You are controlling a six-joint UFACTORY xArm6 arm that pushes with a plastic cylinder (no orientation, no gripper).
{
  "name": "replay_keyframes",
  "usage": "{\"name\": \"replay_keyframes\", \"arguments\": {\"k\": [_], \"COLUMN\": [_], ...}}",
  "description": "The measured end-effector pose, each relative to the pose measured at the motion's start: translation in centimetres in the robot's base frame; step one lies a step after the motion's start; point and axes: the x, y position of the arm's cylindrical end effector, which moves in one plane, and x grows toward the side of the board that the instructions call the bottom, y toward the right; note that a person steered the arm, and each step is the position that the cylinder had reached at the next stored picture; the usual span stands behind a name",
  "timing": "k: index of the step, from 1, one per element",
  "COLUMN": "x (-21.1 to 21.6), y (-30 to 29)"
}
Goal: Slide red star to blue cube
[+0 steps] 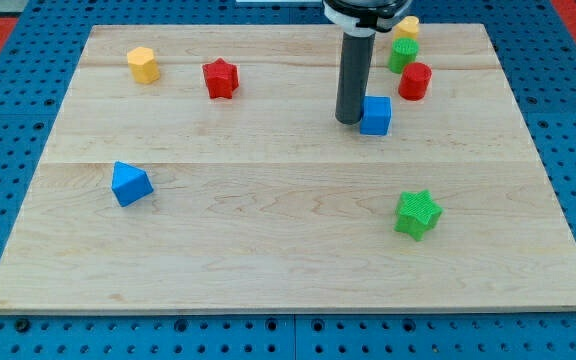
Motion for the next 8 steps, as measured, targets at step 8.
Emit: {"name": "replay_keyframes", "arguments": {"k": [8], "x": [-11.7], "y": [-12.4]}}
